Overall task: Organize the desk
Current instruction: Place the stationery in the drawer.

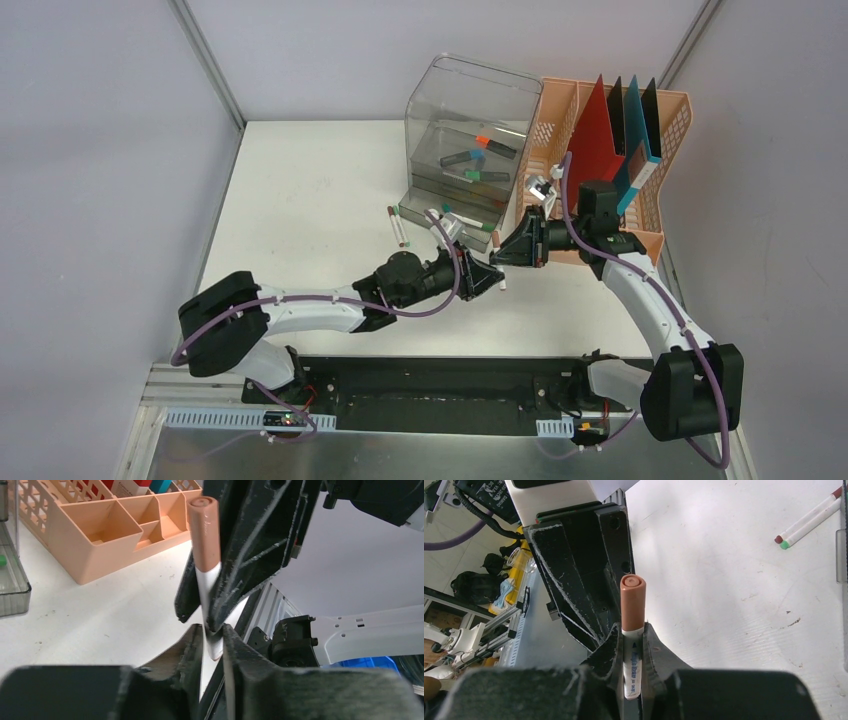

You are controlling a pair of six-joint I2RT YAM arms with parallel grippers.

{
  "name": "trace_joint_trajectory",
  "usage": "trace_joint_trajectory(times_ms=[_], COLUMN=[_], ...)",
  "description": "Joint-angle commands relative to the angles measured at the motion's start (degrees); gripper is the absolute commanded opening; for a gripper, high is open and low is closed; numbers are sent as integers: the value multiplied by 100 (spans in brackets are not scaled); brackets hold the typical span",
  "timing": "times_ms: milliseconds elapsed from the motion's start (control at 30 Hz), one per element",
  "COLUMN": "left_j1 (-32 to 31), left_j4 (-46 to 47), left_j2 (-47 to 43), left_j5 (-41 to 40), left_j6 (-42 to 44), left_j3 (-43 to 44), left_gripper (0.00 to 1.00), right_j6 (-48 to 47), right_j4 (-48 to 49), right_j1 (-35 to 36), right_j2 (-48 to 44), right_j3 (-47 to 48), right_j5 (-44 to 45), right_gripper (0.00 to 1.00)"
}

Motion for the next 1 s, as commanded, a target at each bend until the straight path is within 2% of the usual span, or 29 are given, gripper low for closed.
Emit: trace_joint_trajectory(times_ms=[0, 167, 333, 467, 500, 567, 733, 833, 967], left_j1=[-4, 7, 11, 19, 14, 22, 46, 70, 195], left_j4=[-302, -281, -346, -688, -859, -1276, -2360, -2597, -2598], left_j2=[-327, -715, -1198, -1695, -1846, -2116, -2661, -2855, -2972], left_j5=[-233, -228, -496, -686, -836, -1213, -2583, -3270, -3717], left_j6=[198, 541, 969, 1397, 1486, 1624, 1851, 1963, 2019], left_j3=[106, -163, -520, -745, -781, -835, -1011, -1246, -1614], left_gripper=[30, 60, 83, 97, 99, 99, 99, 99, 99], right_j6=[-143, -143, -143, -143, -143, -996, -1177, -1218, -1251], right_j4=[-54, -518, -622, -746, -777, -844, -969, -1014, -1048], right_j1=[53, 48, 48, 37, 33, 26, -2, -19, -29], right_j2=[-76, -33, -23, -25, -17, -15, -6, 2, 23], right_j3=[192, 304, 314, 343, 348, 371, 392, 402, 410], right_j5=[-401, -401, -401, -401, -401, -468, -471, -458, -424], right_gripper=[0, 0, 0, 0, 0, 0, 0, 0, 0])
